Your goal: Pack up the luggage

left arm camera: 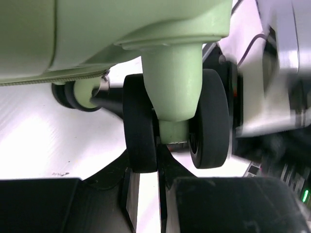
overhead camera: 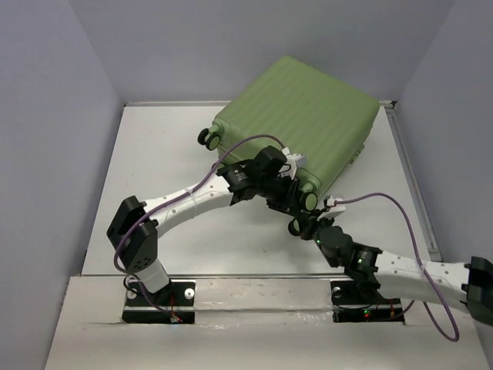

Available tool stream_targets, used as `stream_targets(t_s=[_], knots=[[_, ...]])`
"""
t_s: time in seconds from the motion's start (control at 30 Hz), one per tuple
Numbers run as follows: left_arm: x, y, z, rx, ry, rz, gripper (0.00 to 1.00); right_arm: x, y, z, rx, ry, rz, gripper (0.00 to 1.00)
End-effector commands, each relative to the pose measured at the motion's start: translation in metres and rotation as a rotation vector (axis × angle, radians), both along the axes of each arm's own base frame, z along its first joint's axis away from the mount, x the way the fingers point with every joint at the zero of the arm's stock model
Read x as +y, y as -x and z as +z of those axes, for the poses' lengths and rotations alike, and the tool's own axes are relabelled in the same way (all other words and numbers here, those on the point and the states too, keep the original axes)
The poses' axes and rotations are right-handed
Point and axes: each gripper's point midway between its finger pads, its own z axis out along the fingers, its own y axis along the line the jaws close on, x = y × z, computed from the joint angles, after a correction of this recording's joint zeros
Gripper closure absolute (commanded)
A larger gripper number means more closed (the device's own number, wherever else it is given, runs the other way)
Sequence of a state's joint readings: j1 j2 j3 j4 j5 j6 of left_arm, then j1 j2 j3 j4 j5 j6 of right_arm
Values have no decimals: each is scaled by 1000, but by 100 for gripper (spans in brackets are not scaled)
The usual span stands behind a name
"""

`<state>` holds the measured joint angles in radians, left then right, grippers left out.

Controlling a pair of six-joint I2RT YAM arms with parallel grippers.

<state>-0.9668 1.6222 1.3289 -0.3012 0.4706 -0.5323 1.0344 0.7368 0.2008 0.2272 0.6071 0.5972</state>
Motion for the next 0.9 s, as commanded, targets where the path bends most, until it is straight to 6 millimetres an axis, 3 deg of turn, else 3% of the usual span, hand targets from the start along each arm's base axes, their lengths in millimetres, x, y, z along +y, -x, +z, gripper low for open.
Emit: stream_targets(t_s=[0.0, 0.1, 0.2, 0.23, 0.27, 0.37, 0.4, 0.47, 0.53, 0.57, 0.6, 0.63, 0.67, 0.7, 0.73, 0.77, 0.8, 0.83, 0.87], knots=[[-68, -21, 151, -295, 482, -74, 94, 87, 33, 82, -194, -263, 160, 93], [-71, -19, 165, -296, 504, -72, 94, 88, 12, 86, -291, -317, 11, 93], [-71, -9, 170, -300, 514, -92, 66, 84, -1, 102, -389, -395, -142, 93], [-70, -7, 170, -300, 514, -99, 59, 90, -10, 115, -388, -405, -218, 93], [-68, -3, 171, -298, 510, -109, 45, 100, -14, 109, -396, -360, -228, 93], [-57, -2, 177, -324, 495, -90, 23, 121, -20, 120, -420, -368, -219, 93], [-47, -3, 198, -368, 520, -63, 10, 131, -21, 122, -424, -382, -205, 93], [-29, -7, 204, -407, 466, -34, 2, 140, -22, 123, -439, -364, -187, 93], [-2, -21, 230, -496, 448, 74, 1, 139, -22, 114, -429, -351, -191, 93], [14, -29, 228, -519, 398, 118, 1, 137, -21, 111, -422, -353, -191, 93], [40, -40, 245, -566, 400, 213, 1, 134, -21, 109, -418, -353, -191, 93], [55, -52, 231, -559, 364, 259, 1, 128, -20, 106, -414, -345, -193, 93], [94, -73, 244, -597, 380, 358, 1, 125, -19, 104, -414, -337, -194, 93], [117, -89, 222, -585, 325, 428, 1, 123, -19, 103, -413, -332, -196, 93], [141, -106, 213, -592, 289, 506, 1, 118, -19, 100, -407, -320, -205, 93], [190, -128, 219, -637, 280, 637, 1, 116, -19, 99, -406, -317, -207, 93], [212, -139, 207, -632, 252, 687, 1, 114, -18, 98, -405, -314, -208, 93], [232, -150, 181, -608, 201, 725, 1, 113, -18, 96, -405, -306, -209, 93], [266, -167, 170, -611, 155, 802, 1, 112, -18, 95, -405, -302, -208, 93]])
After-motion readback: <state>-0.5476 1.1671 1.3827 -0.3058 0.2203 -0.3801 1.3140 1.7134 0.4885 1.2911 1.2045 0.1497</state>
